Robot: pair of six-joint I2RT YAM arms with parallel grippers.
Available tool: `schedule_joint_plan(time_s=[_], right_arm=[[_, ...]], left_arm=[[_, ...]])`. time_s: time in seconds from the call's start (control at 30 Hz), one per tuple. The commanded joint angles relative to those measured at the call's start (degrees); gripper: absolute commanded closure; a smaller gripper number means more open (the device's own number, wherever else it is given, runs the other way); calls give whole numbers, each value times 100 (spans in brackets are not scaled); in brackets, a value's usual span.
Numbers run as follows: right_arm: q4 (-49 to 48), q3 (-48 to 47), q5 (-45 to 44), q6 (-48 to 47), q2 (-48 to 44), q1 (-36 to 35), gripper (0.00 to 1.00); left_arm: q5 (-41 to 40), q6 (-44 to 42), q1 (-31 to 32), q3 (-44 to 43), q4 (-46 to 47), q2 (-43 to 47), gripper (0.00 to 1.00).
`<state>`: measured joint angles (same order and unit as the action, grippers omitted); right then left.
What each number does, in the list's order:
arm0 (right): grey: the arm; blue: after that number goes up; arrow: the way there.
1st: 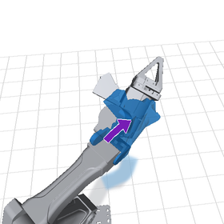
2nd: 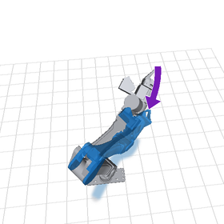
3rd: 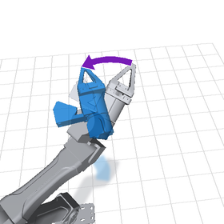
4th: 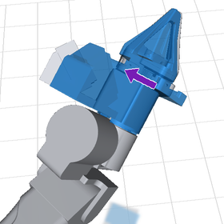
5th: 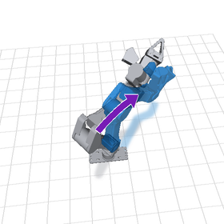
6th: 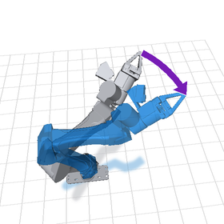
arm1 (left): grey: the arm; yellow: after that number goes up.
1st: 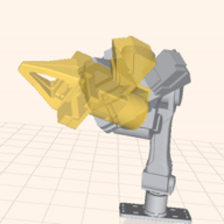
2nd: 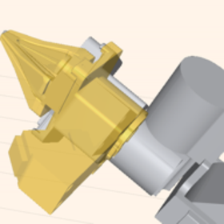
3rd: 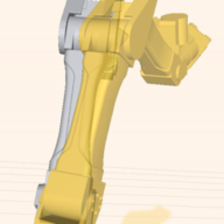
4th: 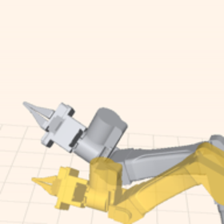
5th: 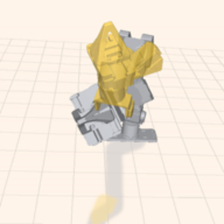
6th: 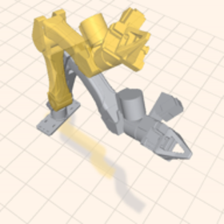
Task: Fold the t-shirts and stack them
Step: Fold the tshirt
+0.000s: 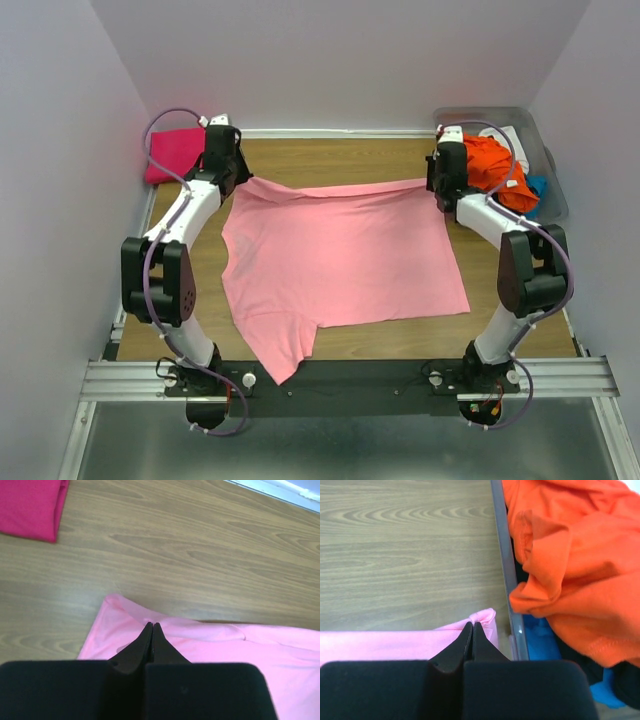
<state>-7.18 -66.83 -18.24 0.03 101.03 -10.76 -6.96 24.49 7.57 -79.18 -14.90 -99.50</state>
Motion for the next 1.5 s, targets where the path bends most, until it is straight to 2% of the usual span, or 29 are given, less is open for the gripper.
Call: schedule_joint_plan(time_s=[0.0,0.37,0.83,1.0,1.37,1.47], right_arm=[[287,249,145,400,-329,39,99],[796,574,172,831,-874,31,99],[1491,1207,22,1578,-1428,31,99],[1649,1382,5,1737,-1683,31,99],[1658,1629,-400,2018,-1183,39,99],[1650,1576,-391,2044,-893,31,95]], left_arm=[[301,363,-28,489,-251,562,100],[362,636,-28,1070,-690,1459,100],[301,1286,-28,2248,-989,2864,100],[537,1453,-28,2652,-1068,3375,100],[670,2041,-28,4032,-656,3745,100],[863,2191,-28,4401,-497,3833,100]])
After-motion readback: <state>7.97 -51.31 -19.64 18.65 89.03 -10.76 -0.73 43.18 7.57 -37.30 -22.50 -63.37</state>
